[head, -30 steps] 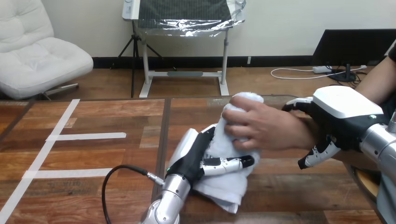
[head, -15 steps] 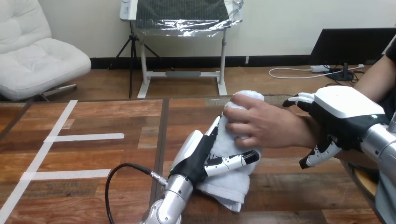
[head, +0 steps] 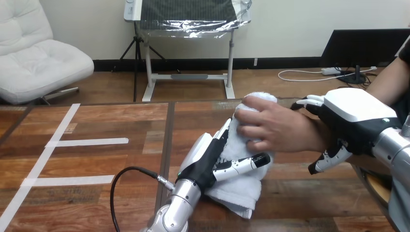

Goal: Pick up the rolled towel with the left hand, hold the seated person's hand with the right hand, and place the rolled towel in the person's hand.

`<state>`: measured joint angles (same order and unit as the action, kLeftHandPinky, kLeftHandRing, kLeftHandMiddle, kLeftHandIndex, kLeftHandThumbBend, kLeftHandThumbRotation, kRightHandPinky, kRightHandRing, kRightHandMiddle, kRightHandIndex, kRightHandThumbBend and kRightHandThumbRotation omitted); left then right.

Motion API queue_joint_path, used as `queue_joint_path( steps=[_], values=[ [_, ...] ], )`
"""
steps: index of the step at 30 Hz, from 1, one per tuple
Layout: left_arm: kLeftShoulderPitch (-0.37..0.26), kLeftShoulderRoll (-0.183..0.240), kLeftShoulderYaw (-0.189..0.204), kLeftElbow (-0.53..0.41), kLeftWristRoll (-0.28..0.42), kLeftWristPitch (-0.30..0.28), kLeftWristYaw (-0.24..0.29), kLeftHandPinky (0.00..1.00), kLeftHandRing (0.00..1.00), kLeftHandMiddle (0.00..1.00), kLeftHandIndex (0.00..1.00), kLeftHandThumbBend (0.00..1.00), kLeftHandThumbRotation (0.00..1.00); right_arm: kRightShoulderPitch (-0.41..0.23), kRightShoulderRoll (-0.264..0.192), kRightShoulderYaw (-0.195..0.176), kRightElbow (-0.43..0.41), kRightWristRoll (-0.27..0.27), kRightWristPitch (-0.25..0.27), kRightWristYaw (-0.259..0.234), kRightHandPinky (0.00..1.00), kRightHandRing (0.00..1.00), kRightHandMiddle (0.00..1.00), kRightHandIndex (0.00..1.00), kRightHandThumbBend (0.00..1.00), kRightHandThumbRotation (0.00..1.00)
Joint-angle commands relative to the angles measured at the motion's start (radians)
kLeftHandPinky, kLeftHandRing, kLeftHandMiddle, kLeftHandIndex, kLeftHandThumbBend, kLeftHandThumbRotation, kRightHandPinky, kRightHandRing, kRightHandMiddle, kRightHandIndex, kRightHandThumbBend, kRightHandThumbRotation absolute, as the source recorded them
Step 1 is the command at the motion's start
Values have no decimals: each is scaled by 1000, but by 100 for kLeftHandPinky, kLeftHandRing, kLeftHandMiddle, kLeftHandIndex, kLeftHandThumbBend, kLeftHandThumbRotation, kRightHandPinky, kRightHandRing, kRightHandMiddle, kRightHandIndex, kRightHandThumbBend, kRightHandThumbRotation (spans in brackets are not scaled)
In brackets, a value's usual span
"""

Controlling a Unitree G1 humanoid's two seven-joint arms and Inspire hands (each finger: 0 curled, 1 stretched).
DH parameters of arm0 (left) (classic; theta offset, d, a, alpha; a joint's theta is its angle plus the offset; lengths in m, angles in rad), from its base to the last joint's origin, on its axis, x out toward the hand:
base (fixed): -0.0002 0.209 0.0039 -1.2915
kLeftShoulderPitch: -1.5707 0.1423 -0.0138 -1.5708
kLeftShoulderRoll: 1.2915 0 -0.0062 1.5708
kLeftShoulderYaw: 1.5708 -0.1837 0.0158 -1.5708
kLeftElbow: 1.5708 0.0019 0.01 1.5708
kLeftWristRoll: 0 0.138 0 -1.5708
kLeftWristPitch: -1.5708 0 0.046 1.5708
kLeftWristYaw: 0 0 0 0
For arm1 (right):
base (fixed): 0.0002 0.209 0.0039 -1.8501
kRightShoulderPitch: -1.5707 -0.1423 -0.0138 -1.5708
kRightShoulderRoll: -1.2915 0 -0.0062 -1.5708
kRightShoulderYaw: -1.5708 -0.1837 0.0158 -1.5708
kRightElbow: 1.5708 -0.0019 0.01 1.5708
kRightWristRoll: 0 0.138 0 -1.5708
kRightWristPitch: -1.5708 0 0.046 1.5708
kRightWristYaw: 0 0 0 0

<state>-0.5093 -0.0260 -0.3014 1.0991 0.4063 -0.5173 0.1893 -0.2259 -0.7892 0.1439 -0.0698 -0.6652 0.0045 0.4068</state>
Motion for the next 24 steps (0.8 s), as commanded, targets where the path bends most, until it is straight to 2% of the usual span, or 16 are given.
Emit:
queue_joint_path(
  steps=[1,6,12,19,22,24],
  values=[
    [-14,13,-18,-50,22,-37,16,100,100,100,100,100,76,-19,-3,-43,-66,13,-3,-11,87,94,95,88,87,0],
    [-3,22,-19,-56,27,-58,35,100,100,100,100,100,77,-1,4,-54,-102,26,10,-8,87,93,94,87,87,0],
    [29,31,-5,-81,17,-82,45,100,100,100,100,100,79,36,25,-77,-163,51,21,-26,86,93,94,86,87,0],
    [114,32,32,-159,-26,-150,72,100,100,100,100,100,78,104,71,-116,-234,86,-12,-105,83,90,92,83,86,0],
    [163,25,51,-211,-58,-174,77,100,100,100,100,95,76,139,99,-130,-268,95,-33,-152,81,89,90,82,84,0],
    [191,21,61,-241,-77,-186,79,98,100,100,100,86,73,159,119,-138,-286,104,-46,-178,78,87,88,80,82,0]
  ],
)
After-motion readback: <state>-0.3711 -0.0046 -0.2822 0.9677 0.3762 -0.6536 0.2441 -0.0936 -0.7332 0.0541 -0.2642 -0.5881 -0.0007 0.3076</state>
